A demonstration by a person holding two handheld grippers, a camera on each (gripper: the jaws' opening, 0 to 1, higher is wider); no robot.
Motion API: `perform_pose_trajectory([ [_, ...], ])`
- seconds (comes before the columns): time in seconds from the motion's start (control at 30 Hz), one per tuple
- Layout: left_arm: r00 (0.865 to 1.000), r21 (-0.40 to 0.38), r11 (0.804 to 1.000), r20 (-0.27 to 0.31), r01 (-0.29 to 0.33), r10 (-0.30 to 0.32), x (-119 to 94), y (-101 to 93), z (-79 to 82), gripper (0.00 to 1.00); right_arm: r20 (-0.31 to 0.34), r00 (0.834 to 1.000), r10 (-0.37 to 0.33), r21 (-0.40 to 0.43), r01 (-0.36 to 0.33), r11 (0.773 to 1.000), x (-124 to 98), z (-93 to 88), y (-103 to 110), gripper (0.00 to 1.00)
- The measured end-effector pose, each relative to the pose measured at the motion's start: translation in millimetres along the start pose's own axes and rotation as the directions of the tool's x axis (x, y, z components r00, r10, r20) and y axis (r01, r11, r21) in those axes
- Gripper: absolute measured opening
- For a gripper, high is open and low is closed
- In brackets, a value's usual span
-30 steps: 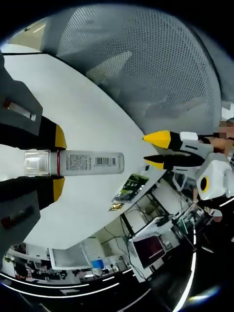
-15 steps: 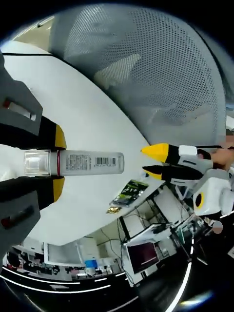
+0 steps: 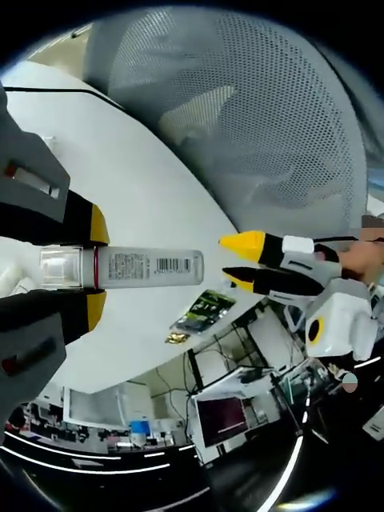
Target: Arrange the skincare products in the storage area until every visible bottle or jar stands upright without overlapping.
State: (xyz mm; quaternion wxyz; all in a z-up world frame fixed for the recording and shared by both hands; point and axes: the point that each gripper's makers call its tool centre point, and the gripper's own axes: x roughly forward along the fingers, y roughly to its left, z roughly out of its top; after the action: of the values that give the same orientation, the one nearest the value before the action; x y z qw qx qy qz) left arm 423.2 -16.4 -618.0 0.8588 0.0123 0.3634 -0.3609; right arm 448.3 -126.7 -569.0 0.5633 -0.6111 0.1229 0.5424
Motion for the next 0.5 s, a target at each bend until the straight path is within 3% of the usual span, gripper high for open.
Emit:
perform_pose_trajectory([
  [0.3, 1.000, 0.003, 1.000, -0.013, -0.001, 0.001, 0.7, 0.0, -1.6, 0.28, -0.013, 0.999, -0.035, 0.046, 0.036, 0.998, -10.1, -5.6, 9.2, 0.12],
  [0.5, 0.999, -0.004, 0.999, 0.007, 0.052, -0.052, -0.3, -10.1, 2.1, 0.30, -0.031, 0.998, -0.047, 0.042, 0.048, 0.998, -17.5, -8.0, 14.6, 0.12],
])
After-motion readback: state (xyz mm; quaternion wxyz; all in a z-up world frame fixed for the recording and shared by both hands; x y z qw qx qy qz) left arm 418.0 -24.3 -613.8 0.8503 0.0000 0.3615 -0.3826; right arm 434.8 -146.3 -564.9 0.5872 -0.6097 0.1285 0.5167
